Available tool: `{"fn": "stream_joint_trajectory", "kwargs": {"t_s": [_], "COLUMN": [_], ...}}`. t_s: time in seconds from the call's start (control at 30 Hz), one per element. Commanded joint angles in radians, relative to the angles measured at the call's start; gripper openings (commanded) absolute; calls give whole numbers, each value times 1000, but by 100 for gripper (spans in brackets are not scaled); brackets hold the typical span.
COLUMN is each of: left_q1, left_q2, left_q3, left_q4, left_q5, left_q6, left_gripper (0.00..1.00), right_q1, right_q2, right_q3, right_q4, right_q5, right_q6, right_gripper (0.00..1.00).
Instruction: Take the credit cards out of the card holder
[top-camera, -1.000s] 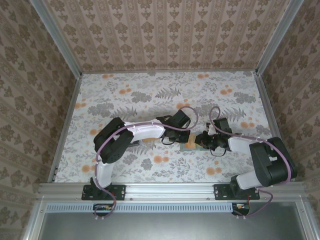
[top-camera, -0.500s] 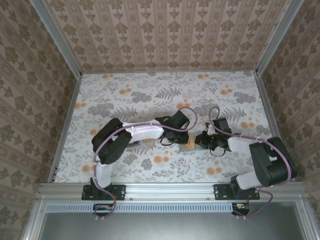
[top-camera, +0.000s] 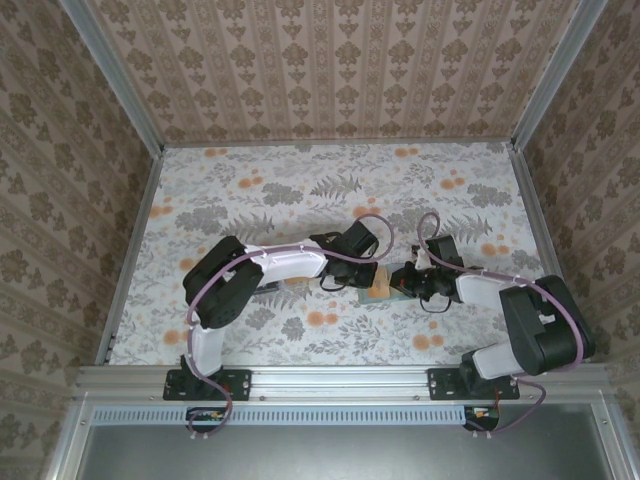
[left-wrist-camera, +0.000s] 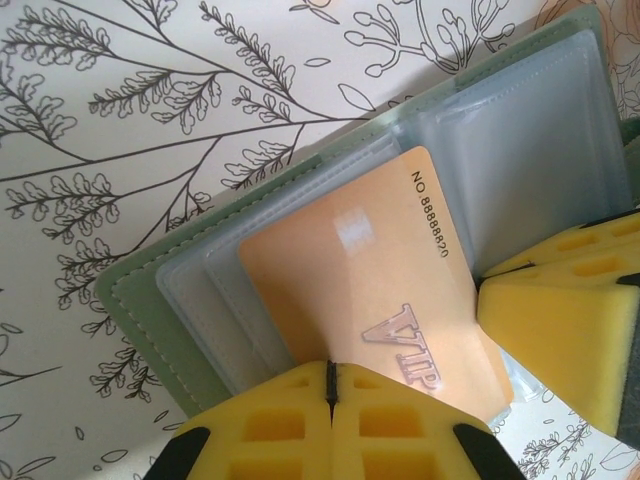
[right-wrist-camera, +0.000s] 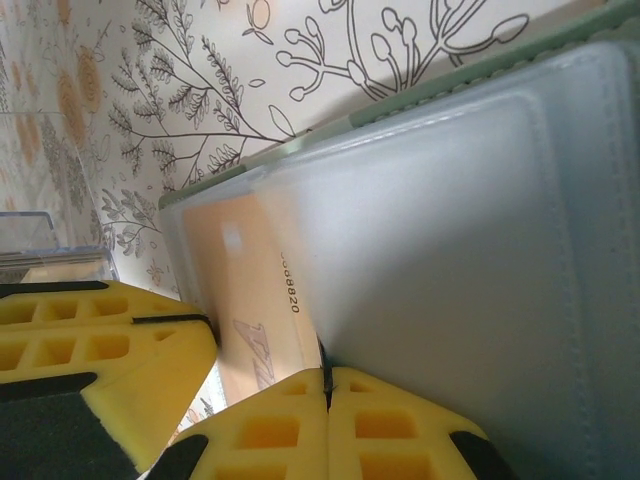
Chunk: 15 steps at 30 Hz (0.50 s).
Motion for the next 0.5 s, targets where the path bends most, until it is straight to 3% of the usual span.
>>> {"fn": "stream_joint_trajectory", "kwargs": {"t_s": [0.0,0.23,0.47], "left_q1": [-4,0,-1], "left_q2": [21,18,4], "left_q3": [-39,-44,-51], "left_q4": [-51,-49,-23], "left_q5": [-14,-15,0], "left_q6": [4,9,13], "left_gripper": [0,0,0], "right_q1": [1,-14,4], "right_q2": [-59,-100,-70], "right_q3": [-1,-4,2], "right_q4": [-58,-95,-29], "right_q5": [51,81,0], "right_q6": [-13,-21,-26], "right_gripper": [0,0,2]}}
